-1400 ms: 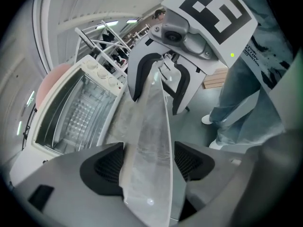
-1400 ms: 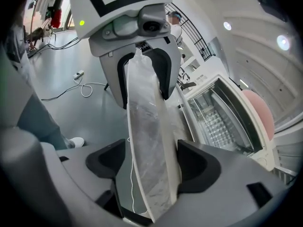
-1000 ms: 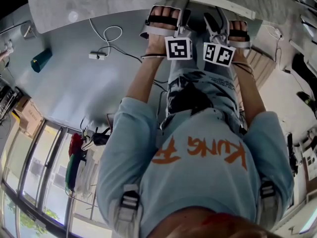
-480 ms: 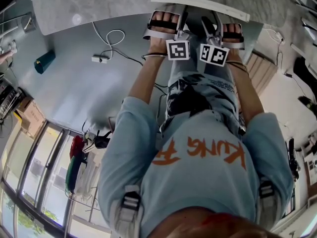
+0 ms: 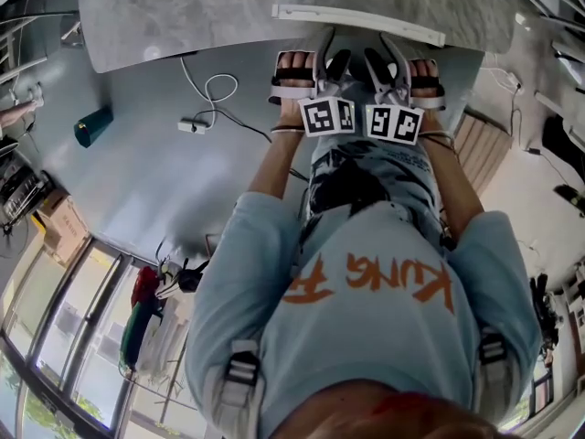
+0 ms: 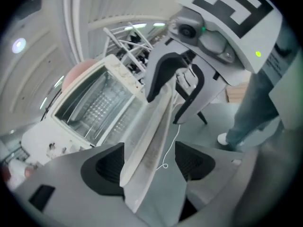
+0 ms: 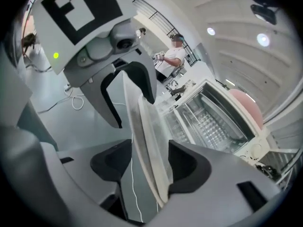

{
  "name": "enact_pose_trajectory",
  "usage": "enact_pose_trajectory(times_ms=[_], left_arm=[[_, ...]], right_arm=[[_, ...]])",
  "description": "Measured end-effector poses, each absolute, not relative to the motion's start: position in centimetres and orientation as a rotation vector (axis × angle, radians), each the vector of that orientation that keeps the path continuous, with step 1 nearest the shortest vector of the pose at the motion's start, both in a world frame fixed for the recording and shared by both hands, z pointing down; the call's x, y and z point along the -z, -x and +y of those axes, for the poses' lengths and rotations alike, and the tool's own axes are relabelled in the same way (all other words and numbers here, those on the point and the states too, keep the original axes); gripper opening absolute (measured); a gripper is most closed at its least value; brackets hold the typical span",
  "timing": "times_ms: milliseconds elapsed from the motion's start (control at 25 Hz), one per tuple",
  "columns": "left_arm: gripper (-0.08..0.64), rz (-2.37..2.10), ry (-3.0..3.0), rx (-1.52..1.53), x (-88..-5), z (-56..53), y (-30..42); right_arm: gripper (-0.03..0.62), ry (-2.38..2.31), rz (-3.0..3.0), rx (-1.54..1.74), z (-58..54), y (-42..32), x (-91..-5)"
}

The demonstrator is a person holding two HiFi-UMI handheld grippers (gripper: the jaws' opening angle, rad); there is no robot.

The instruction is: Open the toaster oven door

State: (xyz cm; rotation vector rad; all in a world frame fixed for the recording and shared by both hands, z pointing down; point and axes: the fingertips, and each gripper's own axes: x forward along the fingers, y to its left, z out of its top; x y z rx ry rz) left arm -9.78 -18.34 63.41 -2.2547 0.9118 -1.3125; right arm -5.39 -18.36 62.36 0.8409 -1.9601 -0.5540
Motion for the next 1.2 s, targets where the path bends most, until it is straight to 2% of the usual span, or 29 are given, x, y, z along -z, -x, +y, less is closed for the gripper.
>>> enact_pose_trajectory(times_ms=[240,400,480,560,880,1200], left_arm=[[0.303,1.342,2.492,1.021,-56.0,-21.2,10.3],[0.132,1.553,2.485,0.812,-50.8,-25.2,11.0],[0.064,1.632,2.460,0.706,-47.7,-27.7,11.3],[0.012,1.648,2.424,0.650,-44.6,-28.5,11.1],[0.003,1.847,2.410,0.184,-31.6,-33.6,11.4],[0.003,1.972,2.442,-0.146,-23.4,-36.5,11.1]], right_arm=[[0.138,-1.056,-2.078,0.407,-20.8,4.0,-55.8],[0.060,-1.239,-2.124,0.319,-25.0,2.3,-51.5],[0.017,-1.342,-2.145,0.288,-27.7,1.4,-48.9],[0.000,-1.420,-2.160,0.249,-29.0,0.8,-46.2],[-0.002,-1.693,-2.366,0.170,-34.8,0.0,-33.0],[-0.003,-1.794,-2.567,0.141,-37.6,-1.7,-22.9]])
